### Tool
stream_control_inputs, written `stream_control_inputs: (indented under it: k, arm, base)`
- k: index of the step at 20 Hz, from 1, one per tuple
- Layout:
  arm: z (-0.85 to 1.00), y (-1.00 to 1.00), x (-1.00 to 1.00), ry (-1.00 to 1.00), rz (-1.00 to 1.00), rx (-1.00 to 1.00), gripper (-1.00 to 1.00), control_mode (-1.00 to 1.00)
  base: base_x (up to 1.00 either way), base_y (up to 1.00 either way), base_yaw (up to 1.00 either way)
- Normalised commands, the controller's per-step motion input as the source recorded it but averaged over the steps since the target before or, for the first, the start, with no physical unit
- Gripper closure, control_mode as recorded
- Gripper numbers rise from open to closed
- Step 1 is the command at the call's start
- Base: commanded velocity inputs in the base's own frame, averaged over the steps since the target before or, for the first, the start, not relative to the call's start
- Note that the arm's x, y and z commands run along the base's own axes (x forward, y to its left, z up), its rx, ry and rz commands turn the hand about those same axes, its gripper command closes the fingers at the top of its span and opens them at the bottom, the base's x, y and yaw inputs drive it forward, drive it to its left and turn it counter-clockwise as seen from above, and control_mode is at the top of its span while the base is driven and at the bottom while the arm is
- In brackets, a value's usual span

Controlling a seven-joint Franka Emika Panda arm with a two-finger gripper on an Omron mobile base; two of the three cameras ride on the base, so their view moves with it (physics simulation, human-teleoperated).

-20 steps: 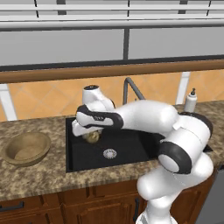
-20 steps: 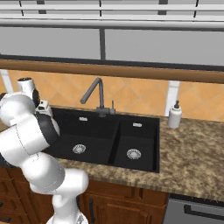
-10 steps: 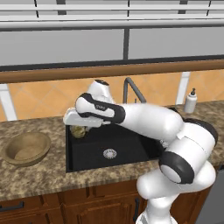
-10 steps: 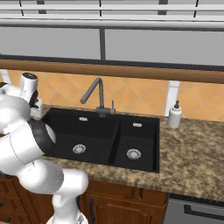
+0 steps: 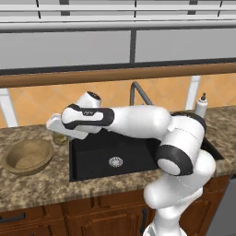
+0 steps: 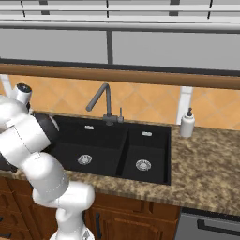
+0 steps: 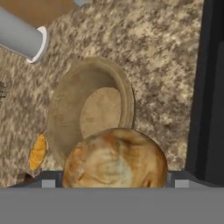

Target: Pick the onion from the sink and place it in the bowl. Then pick the bowl and place it in the microwave. Then close the microwave door and press the start button.

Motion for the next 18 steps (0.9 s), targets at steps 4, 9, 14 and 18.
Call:
stream_control_inputs:
  k: [4, 9, 14, 18]
  arm:
    - [0.07, 0.91, 0.4, 0.22, -0.15, -0.08, 1.0, -1.0]
    - [-0.01, 0.82, 0.21, 0.26, -0.07, -0.15, 1.0, -1.0]
    - [-0.02, 0.43, 0.13, 0.15, -0.11, -0.23, 1.0, -1.0]
    - [-0.26, 0.3, 0.29, 0.11, -0.07, -0.32, 1.0, -1.0]
  base:
    - [0.0, 0.0, 0.0]
    - [0.0, 0.0, 0.0]
    - [0.0, 0.0, 0.0]
    - [0.0, 0.0, 0.0]
